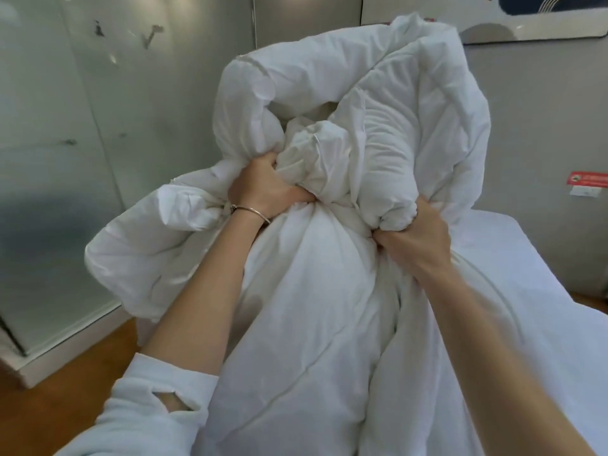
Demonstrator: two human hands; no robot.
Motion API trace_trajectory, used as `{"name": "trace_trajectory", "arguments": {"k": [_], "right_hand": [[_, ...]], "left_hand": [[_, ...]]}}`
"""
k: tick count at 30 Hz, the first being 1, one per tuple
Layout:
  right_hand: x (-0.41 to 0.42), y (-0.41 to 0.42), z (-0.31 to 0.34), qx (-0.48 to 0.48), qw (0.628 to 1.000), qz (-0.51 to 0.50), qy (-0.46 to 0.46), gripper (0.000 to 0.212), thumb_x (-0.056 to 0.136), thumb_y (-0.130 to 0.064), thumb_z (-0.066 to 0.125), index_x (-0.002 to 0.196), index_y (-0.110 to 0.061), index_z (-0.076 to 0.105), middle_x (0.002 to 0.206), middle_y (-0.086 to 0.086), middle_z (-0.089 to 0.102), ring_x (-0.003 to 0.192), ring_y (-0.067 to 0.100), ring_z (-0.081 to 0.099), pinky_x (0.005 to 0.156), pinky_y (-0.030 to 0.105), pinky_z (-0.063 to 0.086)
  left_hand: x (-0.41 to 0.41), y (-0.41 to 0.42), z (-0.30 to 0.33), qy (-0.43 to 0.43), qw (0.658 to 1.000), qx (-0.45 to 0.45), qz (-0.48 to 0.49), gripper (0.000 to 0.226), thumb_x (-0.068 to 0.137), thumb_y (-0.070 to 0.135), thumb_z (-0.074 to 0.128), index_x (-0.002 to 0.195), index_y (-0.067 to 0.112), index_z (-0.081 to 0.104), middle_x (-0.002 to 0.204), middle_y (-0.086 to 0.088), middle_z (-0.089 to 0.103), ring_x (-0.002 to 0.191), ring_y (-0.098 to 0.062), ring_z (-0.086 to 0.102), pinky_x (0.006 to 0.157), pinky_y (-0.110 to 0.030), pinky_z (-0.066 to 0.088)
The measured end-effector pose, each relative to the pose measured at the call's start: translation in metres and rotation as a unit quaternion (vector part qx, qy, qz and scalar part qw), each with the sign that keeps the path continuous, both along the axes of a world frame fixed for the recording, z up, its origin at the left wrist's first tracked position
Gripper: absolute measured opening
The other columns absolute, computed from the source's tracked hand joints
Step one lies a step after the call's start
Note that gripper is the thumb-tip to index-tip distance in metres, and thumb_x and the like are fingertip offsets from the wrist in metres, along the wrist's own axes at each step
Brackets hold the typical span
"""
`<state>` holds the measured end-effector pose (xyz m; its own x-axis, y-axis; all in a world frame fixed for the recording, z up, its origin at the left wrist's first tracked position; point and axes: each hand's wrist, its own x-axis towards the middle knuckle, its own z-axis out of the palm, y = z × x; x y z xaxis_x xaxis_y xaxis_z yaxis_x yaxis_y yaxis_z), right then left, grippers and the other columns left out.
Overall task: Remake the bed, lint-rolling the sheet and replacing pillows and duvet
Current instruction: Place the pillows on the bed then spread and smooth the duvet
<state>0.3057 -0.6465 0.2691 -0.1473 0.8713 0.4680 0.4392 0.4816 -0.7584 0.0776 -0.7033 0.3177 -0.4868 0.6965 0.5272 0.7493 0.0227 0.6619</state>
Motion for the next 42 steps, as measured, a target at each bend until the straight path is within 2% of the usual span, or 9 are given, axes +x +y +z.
{"name": "trace_trajectory", "arguments": {"k": [8, 14, 17, 20, 23, 26, 29, 33, 42], "right_hand": [[-0.147, 0.178, 0.047, 0.001, 1.000, 0.000, -0.003, 0.035, 0.067, -0.021, 0.072, 0.097, -0.016, 0.056, 0.083, -0.004, 0.062, 0.083, 0.025, 0.059, 0.069, 0.031, 0.041], [-0.243, 0.337, 0.070, 0.016, 0.998, -0.047, -0.038, 0.040, 0.067, -0.027, 0.074, 0.101, -0.017, 0.054, 0.089, -0.003, 0.057, 0.085, 0.024, 0.053, 0.074, 0.032, 0.037], [-0.290, 0.430, 0.053, 0.002, 0.996, -0.070, -0.054, 0.041, 0.068, -0.029, 0.076, 0.100, -0.020, 0.051, 0.087, -0.005, 0.055, 0.084, 0.023, 0.051, 0.074, 0.032, 0.036], [-0.328, 0.527, 0.001, -0.064, 0.990, -0.106, -0.071, 0.051, 0.067, -0.032, 0.076, 0.110, -0.023, 0.049, 0.090, -0.005, 0.056, 0.087, 0.026, 0.054, 0.074, 0.034, 0.040], [-0.350, 0.613, -0.097, -0.137, 0.965, -0.179, -0.135, 0.076, 0.068, -0.042, 0.076, 0.133, -0.026, 0.040, 0.121, 0.010, 0.055, 0.111, 0.035, 0.052, 0.088, 0.043, 0.044], [-0.358, 0.662, -0.226, -0.237, 0.915, -0.181, -0.272, 0.111, 0.067, -0.068, 0.071, 0.153, -0.036, 0.008, 0.157, 0.015, 0.018, 0.142, 0.038, 0.022, 0.110, 0.053, 0.026], [-0.353, 0.676, -0.347, -0.343, 0.830, -0.109, -0.426, 0.108, 0.067, -0.092, 0.043, 0.149, -0.051, -0.012, 0.164, -0.003, -0.011, 0.150, 0.032, -0.005, 0.115, 0.063, 0.000], [-0.345, 0.683, -0.427, -0.361, 0.779, -0.126, -0.498, 0.097, 0.071, -0.095, 0.016, 0.150, -0.048, -0.013, 0.165, -0.006, -0.007, 0.151, 0.028, -0.006, 0.111, 0.064, -0.014], [-0.346, 0.690, -0.456, -0.321, 0.767, -0.143, -0.537, 0.090, 0.080, -0.086, 0.009, 0.152, -0.039, -0.016, 0.165, -0.001, -0.006, 0.150, 0.030, -0.004, 0.112, 0.063, -0.013]], "left_hand": [[-0.144, 0.163, 0.048, 0.009, 1.000, -0.001, 0.021, 0.065, 0.044, 0.059, 0.085, 0.094, 0.026, 0.059, 0.088, 0.011, 0.065, 0.084, -0.019, 0.063, 0.072, -0.034, 0.053], [-0.251, 0.338, 0.060, -0.002, 1.000, 0.011, -0.021, 0.105, 0.031, 0.073, 0.077, 0.122, 0.023, 0.059, 0.112, 0.009, 0.068, 0.101, -0.018, 0.064, 0.087, -0.040, 0.054], [-0.306, 0.443, 0.042, 0.000, 0.999, -0.020, -0.040, 0.095, 0.034, 0.073, 0.078, 0.113, 0.025, 0.057, 0.105, 0.009, 0.067, 0.096, -0.019, 0.063, 0.085, -0.039, 0.053], [-0.348, 0.552, -0.016, 0.020, 0.995, -0.081, -0.054, 0.083, 0.041, 0.073, 0.079, 0.102, 0.027, 0.046, 0.096, 0.007, 0.061, 0.089, -0.022, 0.060, 0.077, -0.037, 0.050], [-0.369, 0.653, -0.120, 0.070, 0.977, -0.191, -0.063, 0.098, 0.055, 0.076, 0.072, 0.135, 0.033, 0.035, 0.130, -0.007, 0.046, 0.119, -0.028, 0.047, 0.095, -0.041, 0.040], [-0.369, 0.710, -0.270, 0.071, 0.892, -0.423, -0.139, 0.096, 0.074, 0.082, 0.046, 0.148, 0.048, -0.005, 0.160, -0.011, 0.002, 0.145, -0.033, 0.010, 0.112, -0.058, 0.014], [-0.362, 0.725, -0.405, 0.023, 0.818, -0.550, -0.170, 0.091, 0.069, 0.094, 0.025, 0.141, 0.058, -0.017, 0.160, 0.000, -0.021, 0.147, -0.032, -0.014, 0.108, -0.071, 0.000], [-0.352, 0.755, -0.473, 0.042, 0.819, -0.547, -0.167, 0.090, 0.064, 0.097, 0.016, 0.138, 0.061, -0.019, 0.157, 0.002, -0.028, 0.145, -0.031, -0.023, 0.105, -0.073, -0.004], [-0.346, 0.765, -0.504, 0.079, 0.837, -0.519, -0.154, 0.085, 0.067, 0.094, 0.008, 0.138, 0.059, -0.022, 0.158, -0.001, -0.025, 0.145, -0.030, -0.020, 0.102, -0.075, -0.006]]}}
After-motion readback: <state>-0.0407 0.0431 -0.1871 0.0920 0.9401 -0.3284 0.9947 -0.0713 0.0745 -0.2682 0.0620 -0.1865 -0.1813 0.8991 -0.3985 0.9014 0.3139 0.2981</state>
